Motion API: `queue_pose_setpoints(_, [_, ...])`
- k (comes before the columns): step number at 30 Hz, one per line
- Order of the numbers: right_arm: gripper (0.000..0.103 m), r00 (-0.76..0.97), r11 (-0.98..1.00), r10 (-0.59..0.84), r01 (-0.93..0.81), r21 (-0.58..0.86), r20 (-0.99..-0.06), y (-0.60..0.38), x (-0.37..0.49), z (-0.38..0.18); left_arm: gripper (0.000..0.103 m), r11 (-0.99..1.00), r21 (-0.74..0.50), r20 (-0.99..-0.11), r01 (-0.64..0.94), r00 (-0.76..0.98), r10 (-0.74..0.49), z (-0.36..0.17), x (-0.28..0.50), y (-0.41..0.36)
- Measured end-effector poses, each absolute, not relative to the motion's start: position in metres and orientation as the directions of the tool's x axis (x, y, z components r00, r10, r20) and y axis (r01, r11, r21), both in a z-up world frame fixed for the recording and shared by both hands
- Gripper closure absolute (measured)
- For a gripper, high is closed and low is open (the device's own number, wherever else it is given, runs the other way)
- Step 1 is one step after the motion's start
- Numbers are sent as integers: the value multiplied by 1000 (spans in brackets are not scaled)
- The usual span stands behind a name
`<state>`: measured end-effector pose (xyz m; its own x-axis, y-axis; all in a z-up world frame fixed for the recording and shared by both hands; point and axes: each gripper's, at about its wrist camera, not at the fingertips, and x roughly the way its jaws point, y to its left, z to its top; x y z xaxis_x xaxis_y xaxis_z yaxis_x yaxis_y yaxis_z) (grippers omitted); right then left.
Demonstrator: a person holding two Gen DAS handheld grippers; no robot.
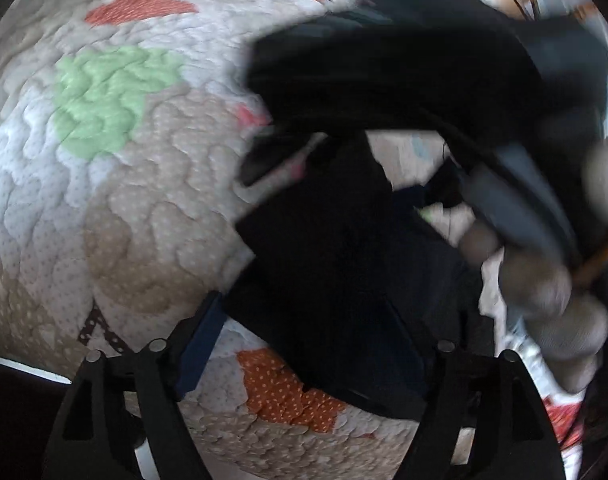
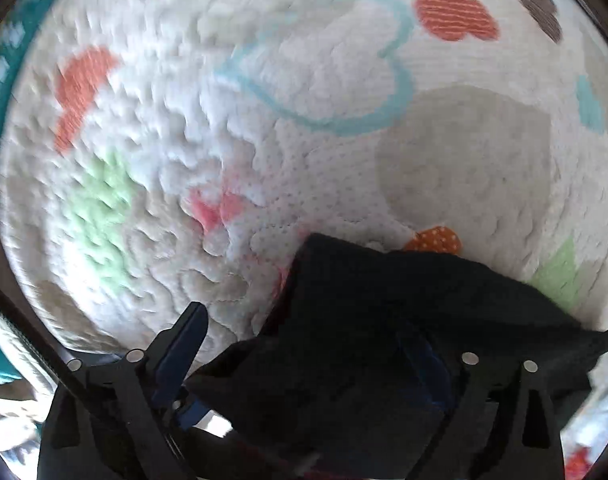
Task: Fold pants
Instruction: 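Grasp the pants bundle with the left gripper and fold it over while the right gripper holds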
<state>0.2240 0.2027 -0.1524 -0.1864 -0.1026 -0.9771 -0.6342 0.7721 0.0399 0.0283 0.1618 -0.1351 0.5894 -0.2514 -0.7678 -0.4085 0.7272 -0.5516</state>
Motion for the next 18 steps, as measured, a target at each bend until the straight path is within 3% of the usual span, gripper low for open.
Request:
queue_pose_setpoints(1, [4,-169,755,-136,-656,8,-976,207,220,-155,26,745,-537,-774,-396,582,-248,-135,29,156])
queue_pose_setpoints(3, [6,-119,725,-168,-688,-41,-979,211,211,-156,47,752,-544,-771,-371,575,-274,-135,31,152])
queue_pose_setpoints(4, [10,-89,714,-164,-698,-56,-982,209,207,-154,64,744,-560,-765,-363,572,-296,-137,31,152])
queue_pose_setpoints(5, [14,-59,709,-154,-702,-69,-986,205,203,-149,65,726,-588,-751,-357,573,-327,-139,31,153])
queue_pose_setpoints(7, [40,-12,717,-121,-693,-79,-993,191,198,-137,68,680,-649,-711,-341,589,-383,-141,29,157])
queue_pose_setpoints(10, [57,-23,753,13,-658,25,-1000,157,197,-113,71,644,-709,-652,-288,617,-441,-136,27,155])
queue_pose_setpoints(13, [65,-19,783,137,-610,120,-990,118,196,-90,71,685,-692,-639,-227,633,-436,-125,28,140])
queue_pose_setpoints(18, [67,29,818,310,-518,251,-950,53,196,-56,72,736,-662,-628,-143,643,-439,-101,32,107])
